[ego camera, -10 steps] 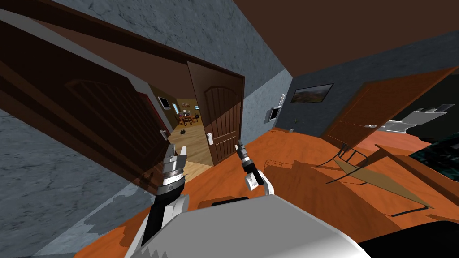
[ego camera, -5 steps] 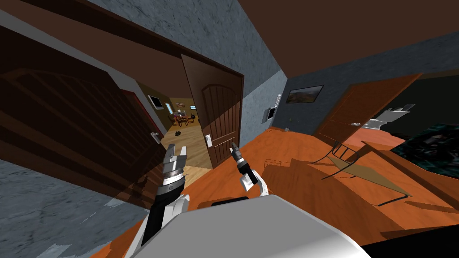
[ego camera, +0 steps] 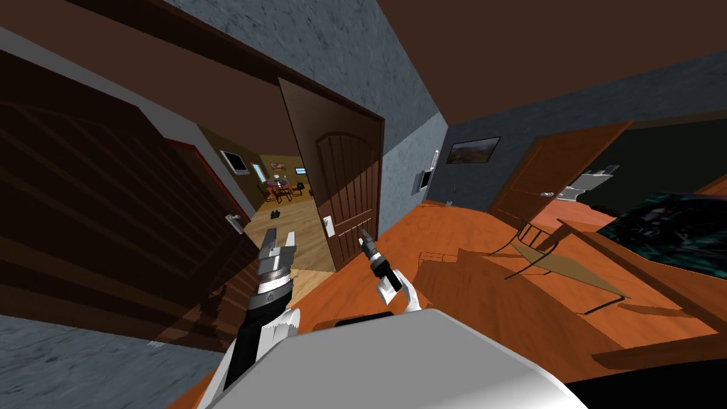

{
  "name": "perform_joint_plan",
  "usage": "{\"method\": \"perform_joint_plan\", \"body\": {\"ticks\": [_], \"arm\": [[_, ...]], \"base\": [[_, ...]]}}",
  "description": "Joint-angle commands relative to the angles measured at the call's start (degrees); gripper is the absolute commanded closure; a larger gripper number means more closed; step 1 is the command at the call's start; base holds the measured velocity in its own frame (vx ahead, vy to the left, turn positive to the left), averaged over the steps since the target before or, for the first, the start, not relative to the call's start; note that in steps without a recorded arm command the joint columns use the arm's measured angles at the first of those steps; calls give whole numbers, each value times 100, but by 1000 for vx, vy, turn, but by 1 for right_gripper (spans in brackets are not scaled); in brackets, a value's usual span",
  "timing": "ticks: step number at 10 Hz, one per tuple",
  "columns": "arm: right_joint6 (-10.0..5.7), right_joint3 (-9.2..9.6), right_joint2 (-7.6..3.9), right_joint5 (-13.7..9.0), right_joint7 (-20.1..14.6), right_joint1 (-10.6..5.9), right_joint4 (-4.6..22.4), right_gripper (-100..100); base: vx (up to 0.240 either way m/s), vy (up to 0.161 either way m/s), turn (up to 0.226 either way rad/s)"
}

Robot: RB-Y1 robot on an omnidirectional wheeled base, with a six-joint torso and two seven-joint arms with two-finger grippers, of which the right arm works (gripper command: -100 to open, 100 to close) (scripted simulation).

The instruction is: Push the door open

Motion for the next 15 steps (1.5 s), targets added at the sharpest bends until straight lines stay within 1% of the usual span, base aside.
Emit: {"method": "perform_joint_plan", "body": {"ticks": [1,2,3,6,7,8,9,10,11,12,15], "arm": [[14,115,-15,-3,-47,-115,175,-100],[19,185,-18,-2,-67,-177,280,-100],[27,324,-23,0,-106,-299,487,-100],[39,531,-31,4,-165,-480,796,-100],[46,657,-34,6,-200,-591,984,-100],[50,719,-36,8,-218,-646,1077,-100],[57,845,-40,10,-254,-757,1265,-100],[60,901,-41,11,-270,-806,1348,-100],[66,1009,-43,13,-300,-901,1510,-100],[70,1063,-44,14,-316,-949,1590,-100],[86,1339,-48,19,-394,-1192,2003,-100]], "base": [[79,76,-80],[74,76,-96],[86,89,-172],[94,100,-89],[82,105,-117],[109,99,-111],[127,145,-139],[99,132,-112],[95,108,-90],[102,86,-74],[133,120,-112]]}}
